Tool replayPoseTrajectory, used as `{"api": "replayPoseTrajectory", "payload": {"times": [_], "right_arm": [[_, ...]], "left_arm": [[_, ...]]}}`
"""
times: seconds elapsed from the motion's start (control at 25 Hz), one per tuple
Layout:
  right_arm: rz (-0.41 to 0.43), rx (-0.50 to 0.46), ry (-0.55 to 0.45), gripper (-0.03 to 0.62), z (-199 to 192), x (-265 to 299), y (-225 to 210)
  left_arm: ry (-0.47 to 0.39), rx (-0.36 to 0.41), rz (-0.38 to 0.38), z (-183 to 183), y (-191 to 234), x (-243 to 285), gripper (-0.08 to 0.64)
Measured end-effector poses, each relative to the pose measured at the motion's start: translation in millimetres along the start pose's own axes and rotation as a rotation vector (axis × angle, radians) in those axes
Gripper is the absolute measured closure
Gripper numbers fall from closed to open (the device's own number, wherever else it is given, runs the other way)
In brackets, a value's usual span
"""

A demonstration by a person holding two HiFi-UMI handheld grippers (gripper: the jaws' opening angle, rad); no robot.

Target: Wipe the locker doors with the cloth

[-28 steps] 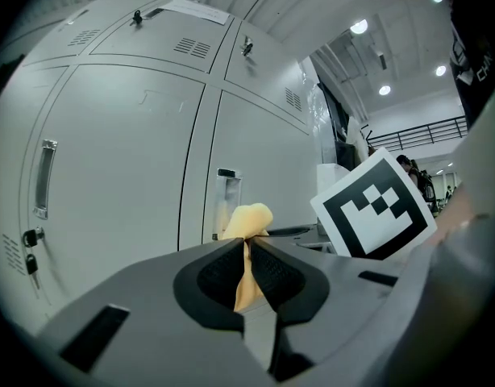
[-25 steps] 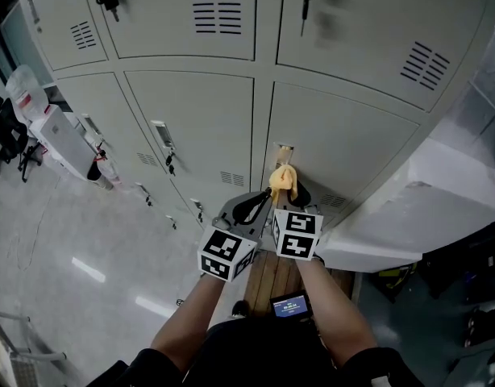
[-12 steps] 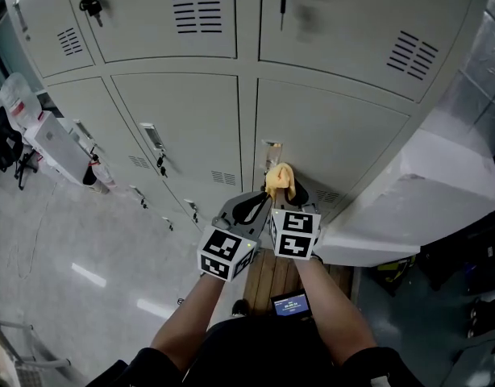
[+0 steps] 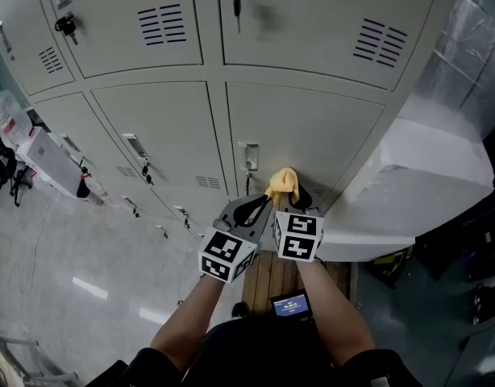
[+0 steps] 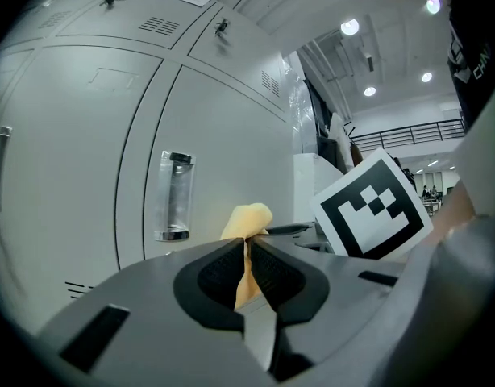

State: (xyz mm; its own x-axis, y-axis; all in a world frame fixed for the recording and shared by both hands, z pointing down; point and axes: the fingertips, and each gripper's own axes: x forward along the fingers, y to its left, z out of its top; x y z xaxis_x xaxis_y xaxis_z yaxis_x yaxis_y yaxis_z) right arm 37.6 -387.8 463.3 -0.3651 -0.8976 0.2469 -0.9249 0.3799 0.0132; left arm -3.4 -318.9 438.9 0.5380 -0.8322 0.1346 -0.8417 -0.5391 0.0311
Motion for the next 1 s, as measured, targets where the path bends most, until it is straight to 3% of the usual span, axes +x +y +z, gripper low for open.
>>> {"api": "replayPoseTrajectory", "payload": {"times": [0.56, 1.0], "right_arm": [[-0.146, 0.064, -0.012, 0.522, -6.2, -23.5, -77.9], [-0.274, 0.115, -0.001, 0.52, -12.7, -35.3, -113.9]], "left_arm": [[0.012, 0.028, -0.117, 4.0, -51.8, 39.3, 0.522], [0.021, 0.035, -0.141, 2.4, -62.8, 49.7, 0.522]]}}
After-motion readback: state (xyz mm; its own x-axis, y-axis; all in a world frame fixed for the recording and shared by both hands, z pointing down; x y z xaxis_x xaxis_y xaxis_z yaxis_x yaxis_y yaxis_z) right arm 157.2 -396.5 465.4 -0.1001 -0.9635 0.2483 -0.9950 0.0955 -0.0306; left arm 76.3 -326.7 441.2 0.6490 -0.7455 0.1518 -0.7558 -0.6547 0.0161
